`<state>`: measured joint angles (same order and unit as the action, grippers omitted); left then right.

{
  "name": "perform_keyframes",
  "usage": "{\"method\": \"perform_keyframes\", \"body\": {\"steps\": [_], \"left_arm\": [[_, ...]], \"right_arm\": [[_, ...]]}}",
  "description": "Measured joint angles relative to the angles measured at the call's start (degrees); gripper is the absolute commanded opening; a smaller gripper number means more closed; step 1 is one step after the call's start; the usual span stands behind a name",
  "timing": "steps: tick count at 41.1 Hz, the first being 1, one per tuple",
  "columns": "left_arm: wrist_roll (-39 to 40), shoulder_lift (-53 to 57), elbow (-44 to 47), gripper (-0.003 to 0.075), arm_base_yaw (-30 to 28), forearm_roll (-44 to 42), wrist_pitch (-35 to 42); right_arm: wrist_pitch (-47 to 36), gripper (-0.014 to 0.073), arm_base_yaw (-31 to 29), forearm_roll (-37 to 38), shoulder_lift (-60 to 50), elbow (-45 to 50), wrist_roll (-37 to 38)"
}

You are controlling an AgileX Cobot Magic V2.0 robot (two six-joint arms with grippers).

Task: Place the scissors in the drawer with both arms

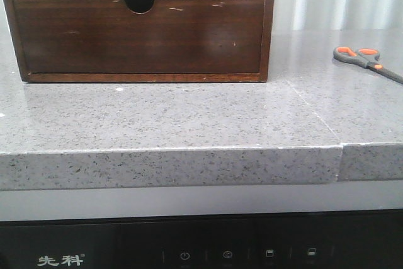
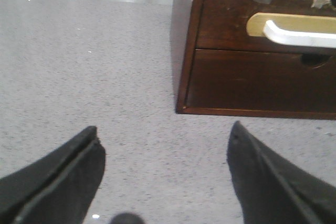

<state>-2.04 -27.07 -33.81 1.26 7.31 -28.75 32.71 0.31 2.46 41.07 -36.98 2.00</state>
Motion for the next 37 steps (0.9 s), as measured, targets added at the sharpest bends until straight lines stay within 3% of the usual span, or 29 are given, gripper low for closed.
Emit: {"method": "perform_keyframes", "body": {"steps": [12, 23, 28, 37], "left_arm": [[0.0, -0.8, 0.0, 0.0511, 0.0, 23.2, 3.3], [-0.1, -11.7, -0.1, 0.0511, 0.0, 37.4, 4.7], [-5.3, -17.2, -1.3, 0.0511, 0.0, 45.3, 2.8], [-23.0, -27.5, -2.9, 0.0511, 0.0, 66.0, -0.3]], "right_arm": [[0.3, 0.0603, 0.0, 0.0, 0.0, 0.0, -0.2], [0.3, 0.0603, 0.0, 0.0, 0.0, 0.0, -0.2], [0.3, 0.0603, 0.0, 0.0, 0.0, 0.0, -0.2], [0.4, 0.0603, 0.0, 0.0, 0.0, 0.0, -0.3]]}}
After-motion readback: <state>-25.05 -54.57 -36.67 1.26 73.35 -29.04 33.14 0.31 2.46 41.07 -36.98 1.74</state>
